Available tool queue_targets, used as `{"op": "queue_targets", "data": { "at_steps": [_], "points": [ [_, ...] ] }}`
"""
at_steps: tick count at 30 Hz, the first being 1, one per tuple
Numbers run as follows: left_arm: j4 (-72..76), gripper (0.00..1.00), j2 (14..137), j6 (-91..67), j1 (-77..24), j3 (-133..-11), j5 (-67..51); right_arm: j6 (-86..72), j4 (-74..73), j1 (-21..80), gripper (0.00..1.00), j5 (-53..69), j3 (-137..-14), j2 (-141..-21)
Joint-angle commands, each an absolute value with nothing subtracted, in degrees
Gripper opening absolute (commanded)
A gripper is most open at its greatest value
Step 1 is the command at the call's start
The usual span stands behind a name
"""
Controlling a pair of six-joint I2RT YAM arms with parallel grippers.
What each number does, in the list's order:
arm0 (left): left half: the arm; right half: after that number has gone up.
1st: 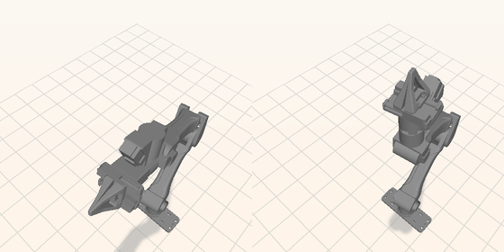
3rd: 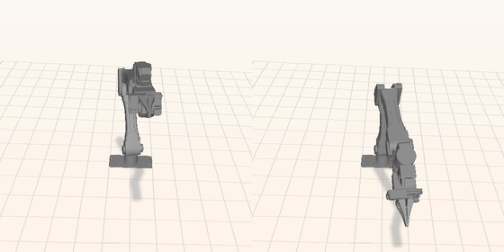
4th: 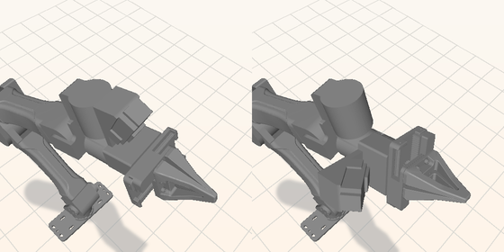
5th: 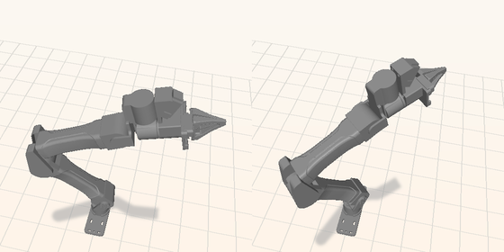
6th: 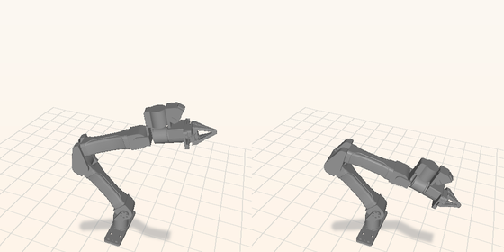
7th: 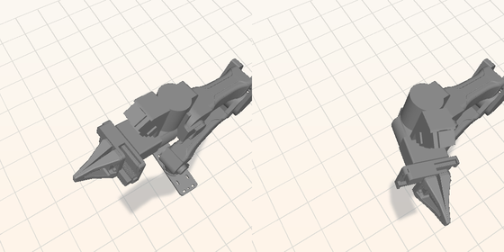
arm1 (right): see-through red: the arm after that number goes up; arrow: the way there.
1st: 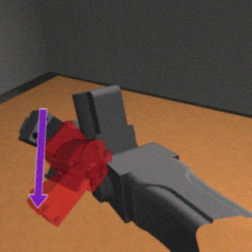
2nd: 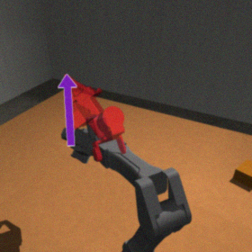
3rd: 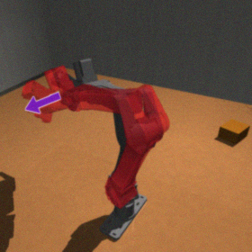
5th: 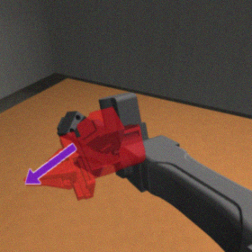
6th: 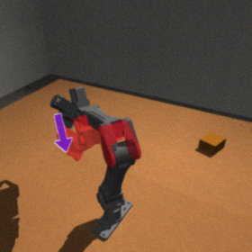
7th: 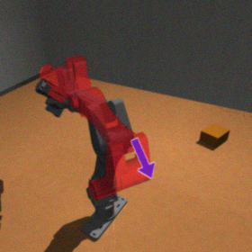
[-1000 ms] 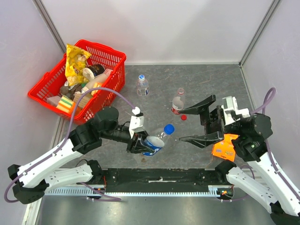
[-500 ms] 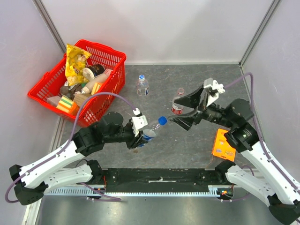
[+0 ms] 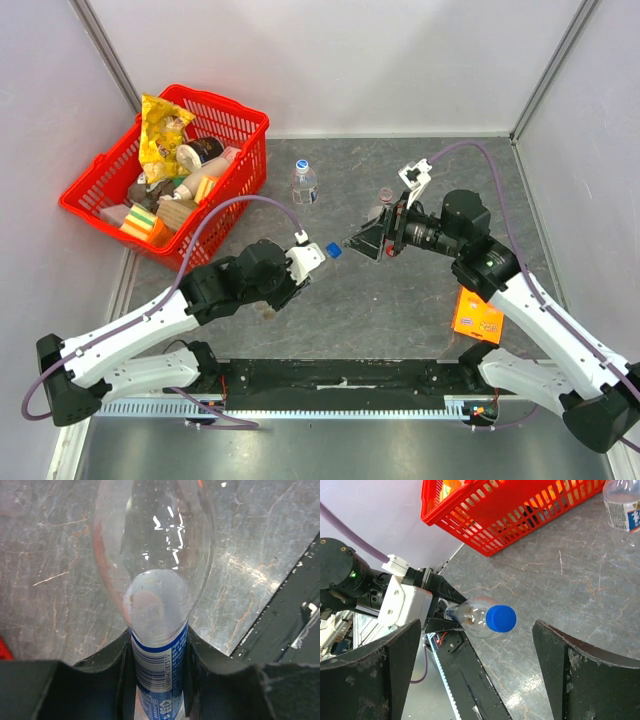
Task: Unscrew the bottle caps
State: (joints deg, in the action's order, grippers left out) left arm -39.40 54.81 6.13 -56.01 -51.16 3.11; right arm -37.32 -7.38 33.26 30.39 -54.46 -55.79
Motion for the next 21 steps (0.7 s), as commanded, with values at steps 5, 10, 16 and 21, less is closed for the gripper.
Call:
{"op": "queue_targets", "data": {
  "at_steps": [5, 10, 16, 21],
  "points": [
    [-38.1, 0.11, 53.7, 7.1, -56.2, -50.7, 9.0, -42.4, -6.7, 33.2, 0.91, 31.7, -54.4, -61.0],
    [-38.1, 0.11, 54.4, 7.2, -56.3, -50.7, 9.3, -45.2, -3.3, 33.2, 0.86, 33.5, -52.5, -63.3],
    [-38.1, 0.11, 55.4, 7.0, -56.5, -50.6, 8.9, -47.6, 1.5, 33.2, 0.77, 35.4, -51.1, -66.5],
    [-38.0, 0.10, 55.5, 7.3, -56.8, -50.5, 8.3, -48.4, 3.2, 33.3, 0.68, 35.9, -50.8, -68.3]
  ]
}}
